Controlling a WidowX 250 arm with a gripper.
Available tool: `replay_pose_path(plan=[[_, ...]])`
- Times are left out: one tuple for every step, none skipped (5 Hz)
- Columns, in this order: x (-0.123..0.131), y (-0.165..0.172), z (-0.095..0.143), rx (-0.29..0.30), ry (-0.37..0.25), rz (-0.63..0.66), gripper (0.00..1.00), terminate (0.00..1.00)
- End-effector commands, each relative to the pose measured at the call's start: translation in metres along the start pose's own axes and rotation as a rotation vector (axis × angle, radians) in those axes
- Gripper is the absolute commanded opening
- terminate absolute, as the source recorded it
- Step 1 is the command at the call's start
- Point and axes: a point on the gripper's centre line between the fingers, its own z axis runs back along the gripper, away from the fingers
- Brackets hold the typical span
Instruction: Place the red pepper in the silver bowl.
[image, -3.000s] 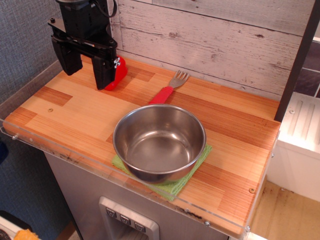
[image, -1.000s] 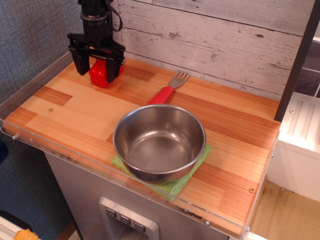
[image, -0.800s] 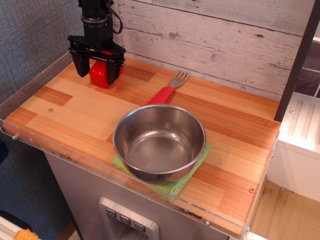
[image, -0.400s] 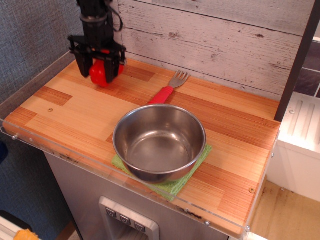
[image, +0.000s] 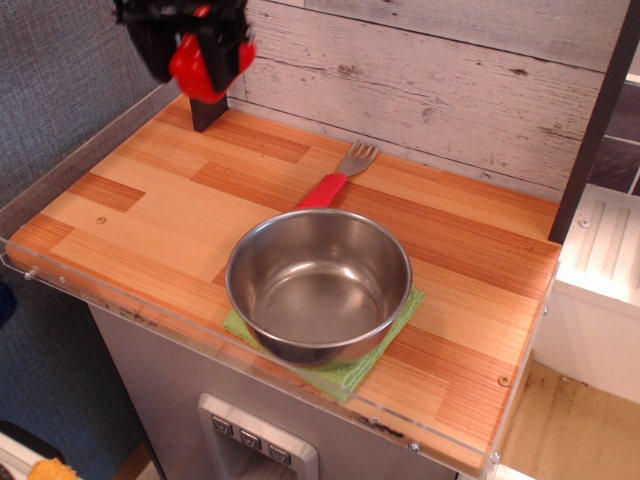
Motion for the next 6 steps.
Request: replay_pose_path(plan=[[-0.069,-0.072,0.014,-0.049,0.096,-0.187,0.0,0.0],[-0.086,-0.078,-0.006,-0.015,0.179,-0.193,0.0,0.0],[-0.085,-0.076,-0.016,-0.008,0.206,-0.183,0.0,0.0],[-0.083,-0.075,-0.019,0.007,0.22,-0.172,1.0,0.0],[-0.082,-0.071,-0.017,0.002,0.206,-0.165,1.0,0.0],[-0.075,-0.053,-0.005,0.002,0.175,-0.127,1.0,0.0]])
